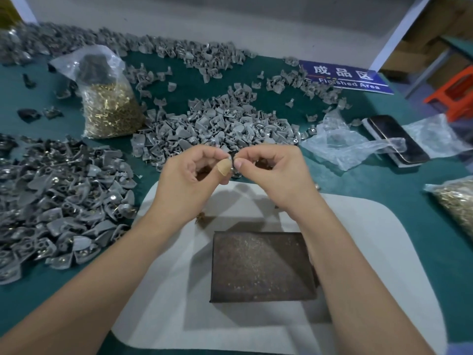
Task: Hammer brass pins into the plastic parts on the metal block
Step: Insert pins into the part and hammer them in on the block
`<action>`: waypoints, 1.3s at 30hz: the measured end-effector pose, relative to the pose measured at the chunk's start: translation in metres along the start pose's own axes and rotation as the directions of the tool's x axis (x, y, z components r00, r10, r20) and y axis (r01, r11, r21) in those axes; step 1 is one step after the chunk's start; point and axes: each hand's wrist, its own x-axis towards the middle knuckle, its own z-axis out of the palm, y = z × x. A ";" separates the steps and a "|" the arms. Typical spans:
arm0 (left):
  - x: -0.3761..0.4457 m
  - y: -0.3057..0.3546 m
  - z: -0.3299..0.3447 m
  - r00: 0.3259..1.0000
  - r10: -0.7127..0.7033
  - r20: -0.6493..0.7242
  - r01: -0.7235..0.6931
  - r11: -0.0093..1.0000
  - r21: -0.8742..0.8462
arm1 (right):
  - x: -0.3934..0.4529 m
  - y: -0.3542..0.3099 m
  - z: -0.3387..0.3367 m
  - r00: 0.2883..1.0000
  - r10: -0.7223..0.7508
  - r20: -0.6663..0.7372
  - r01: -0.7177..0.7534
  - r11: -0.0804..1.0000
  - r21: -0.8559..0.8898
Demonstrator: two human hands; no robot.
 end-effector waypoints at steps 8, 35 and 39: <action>-0.002 0.006 0.003 1.000 0.016 -0.027 -0.014 0.998 0.069 | -0.001 -0.004 -0.003 0.998 0.056 0.032 -0.057 0.997 0.047; -0.012 0.032 0.016 0.996 0.023 0.083 -0.034 0.991 0.132 | -0.033 -0.029 -0.021 0.996 0.012 -0.083 -0.014 1.000 -0.024; -0.037 0.047 0.021 0.990 -0.011 0.139 -0.012 0.986 0.167 | -0.062 -0.038 -0.030 0.997 0.024 -0.067 -0.025 1.000 -0.012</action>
